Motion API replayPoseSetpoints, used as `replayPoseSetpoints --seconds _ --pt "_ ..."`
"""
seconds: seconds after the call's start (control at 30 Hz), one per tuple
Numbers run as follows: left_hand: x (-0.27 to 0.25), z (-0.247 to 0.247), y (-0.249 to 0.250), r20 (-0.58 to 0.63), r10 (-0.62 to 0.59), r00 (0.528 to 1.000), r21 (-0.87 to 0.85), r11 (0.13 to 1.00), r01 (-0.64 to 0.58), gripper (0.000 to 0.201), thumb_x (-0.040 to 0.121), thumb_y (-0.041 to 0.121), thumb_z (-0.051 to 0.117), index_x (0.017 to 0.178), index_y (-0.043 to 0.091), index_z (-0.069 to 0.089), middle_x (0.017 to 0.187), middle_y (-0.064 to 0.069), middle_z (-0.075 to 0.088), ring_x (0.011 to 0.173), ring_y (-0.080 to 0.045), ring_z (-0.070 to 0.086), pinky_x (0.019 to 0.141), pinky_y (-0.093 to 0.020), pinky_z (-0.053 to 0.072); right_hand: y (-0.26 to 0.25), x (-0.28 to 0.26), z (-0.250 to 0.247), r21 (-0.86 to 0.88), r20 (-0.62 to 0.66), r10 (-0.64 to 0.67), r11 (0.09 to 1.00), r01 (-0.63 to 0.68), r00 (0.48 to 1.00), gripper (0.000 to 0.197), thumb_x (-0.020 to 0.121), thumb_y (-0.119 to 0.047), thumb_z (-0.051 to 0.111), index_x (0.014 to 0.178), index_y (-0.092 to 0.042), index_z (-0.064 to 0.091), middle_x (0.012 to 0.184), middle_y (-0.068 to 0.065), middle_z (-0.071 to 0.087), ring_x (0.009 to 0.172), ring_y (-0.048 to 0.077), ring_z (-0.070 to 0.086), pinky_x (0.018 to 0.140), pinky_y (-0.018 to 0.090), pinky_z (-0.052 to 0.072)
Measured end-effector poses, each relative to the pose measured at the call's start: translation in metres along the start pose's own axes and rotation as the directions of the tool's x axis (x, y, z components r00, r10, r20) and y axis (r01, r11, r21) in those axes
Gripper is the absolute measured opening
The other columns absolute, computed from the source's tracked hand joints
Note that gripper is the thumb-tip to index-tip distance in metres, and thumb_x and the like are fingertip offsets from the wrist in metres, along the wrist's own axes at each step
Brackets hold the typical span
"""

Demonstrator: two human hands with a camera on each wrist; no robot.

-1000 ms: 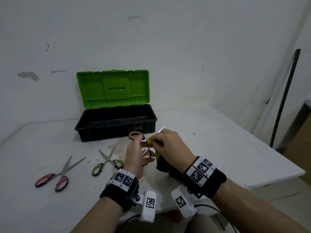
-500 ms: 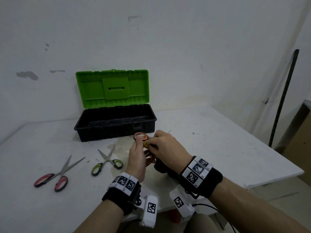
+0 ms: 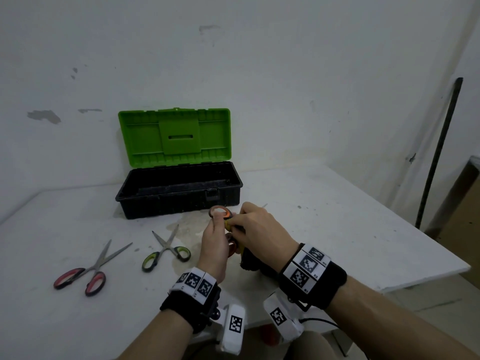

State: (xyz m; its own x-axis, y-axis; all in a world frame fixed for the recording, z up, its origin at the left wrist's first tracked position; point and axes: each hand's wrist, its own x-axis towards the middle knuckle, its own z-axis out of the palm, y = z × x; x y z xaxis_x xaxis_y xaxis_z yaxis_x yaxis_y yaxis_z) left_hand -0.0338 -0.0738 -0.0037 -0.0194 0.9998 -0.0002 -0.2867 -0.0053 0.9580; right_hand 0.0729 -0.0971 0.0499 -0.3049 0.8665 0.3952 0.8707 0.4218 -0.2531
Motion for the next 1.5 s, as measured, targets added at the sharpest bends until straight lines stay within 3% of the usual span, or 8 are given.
replayPoseSetpoints --seconds 0.1,0.23,0.6,0.77,1.07,1.27,1.43,1.5 --pt "0.0 0.001 0.001 -0.009 0.012 1.0 0.019 1.0 -0.012 0.048 0.106 0.05 0.033 0.105 0.017 0.067 0.097 -0.014 0.074 0.079 -0.027 0.072 0.056 -0.036 0.055 0.0 -0.001 0.002 0.016 -0.02 -0.018 1.0 0.018 1.0 0.02 0.095 -0.019 0.055 0.099 -0.015 0.074 0.086 0.005 0.048 0.07 0.026 0.054 0.063 0.039 0.05" --pt "0.003 -0.006 0.005 -0.026 0.052 0.998 0.065 0.997 -0.051 0.043 0.108 0.041 0.033 0.107 0.01 0.062 0.099 -0.016 0.066 0.056 -0.019 0.064 0.044 -0.03 0.046 0.01 -0.003 -0.004 0.045 -0.061 0.026 0.999 -0.023 0.998 0.02 0.094 -0.021 0.058 0.099 -0.014 0.076 0.087 0.005 0.053 0.075 0.025 0.056 0.064 0.037 0.049" --pt "0.004 -0.003 0.004 -0.072 0.008 0.997 -0.011 1.0 -0.009 0.045 0.108 0.041 0.033 0.108 0.005 0.06 0.089 -0.017 0.068 0.053 -0.02 0.063 0.048 -0.033 0.054 0.022 -0.004 -0.01 0.14 -0.096 0.062 0.989 -0.048 0.993 0.016 0.09 -0.019 0.064 0.099 -0.021 0.078 0.084 -0.001 0.053 0.077 0.019 0.057 0.069 0.034 0.05" --pt "0.005 -0.001 0.001 -0.059 -0.038 0.998 0.012 0.999 0.039 0.052 0.107 0.049 0.03 0.108 0.009 0.064 0.095 -0.018 0.072 0.079 -0.032 0.072 0.055 -0.037 0.06 0.016 -0.01 -0.003 0.155 -0.012 -0.006 0.988 0.008 1.0 0.018 0.09 -0.021 0.063 0.102 -0.021 0.077 0.087 0.0 0.056 0.078 0.017 0.057 0.07 0.027 0.047" --pt "0.001 -0.001 0.004 -0.065 0.025 0.998 0.058 0.998 -0.021 0.051 0.107 0.047 0.029 0.103 0.009 0.063 0.056 -0.001 0.052 0.044 -0.015 0.056 0.047 -0.032 0.044 0.019 -0.008 -0.008 -0.015 0.058 -0.08 0.997 0.081 0.995 0.019 0.098 -0.025 0.054 0.101 -0.024 0.072 0.1 -0.002 0.052 0.084 0.021 0.056 0.065 0.039 0.05" --pt "0.002 0.003 0.0 -0.024 0.019 1.0 0.047 0.999 -0.018 0.054 0.106 0.051 0.029 0.106 0.01 0.064 0.086 -0.028 0.066 0.061 -0.03 0.061 0.047 -0.033 0.046 0.011 -0.012 -0.006 -0.032 0.043 -0.199 0.979 0.2 0.979 0.017 0.091 -0.017 0.06 0.099 -0.026 0.072 0.099 0.002 0.053 0.08 0.02 0.053 0.057 0.036 0.047" --pt "0.001 0.002 -0.003 -0.036 -0.02 0.999 0.028 0.999 0.021 0.05 0.105 0.05 0.033 0.107 0.01 0.063 0.066 -0.012 0.052 0.049 -0.018 0.054 0.045 -0.031 0.044 0.025 -0.009 -0.009 -0.09 0.032 -0.139 0.986 0.141 0.99 0.014 0.09 -0.014 0.061 0.096 -0.022 0.071 0.099 0.003 0.05 0.083 0.023 0.052 0.062 0.04 0.048" --pt "0.002 0.004 -0.004 -0.025 -0.016 1.0 0.027 1.0 0.017 0.053 0.105 0.052 0.031 0.107 0.011 0.064 0.073 -0.02 0.058 0.055 -0.024 0.058 0.047 -0.032 0.045 0.02 -0.01 -0.008 -0.063 0.028 -0.162 0.984 0.164 0.986 0.014 0.09 -0.016 0.061 0.097 -0.023 0.071 0.099 0.001 0.05 0.082 0.02 0.051 0.061 0.038 0.048"
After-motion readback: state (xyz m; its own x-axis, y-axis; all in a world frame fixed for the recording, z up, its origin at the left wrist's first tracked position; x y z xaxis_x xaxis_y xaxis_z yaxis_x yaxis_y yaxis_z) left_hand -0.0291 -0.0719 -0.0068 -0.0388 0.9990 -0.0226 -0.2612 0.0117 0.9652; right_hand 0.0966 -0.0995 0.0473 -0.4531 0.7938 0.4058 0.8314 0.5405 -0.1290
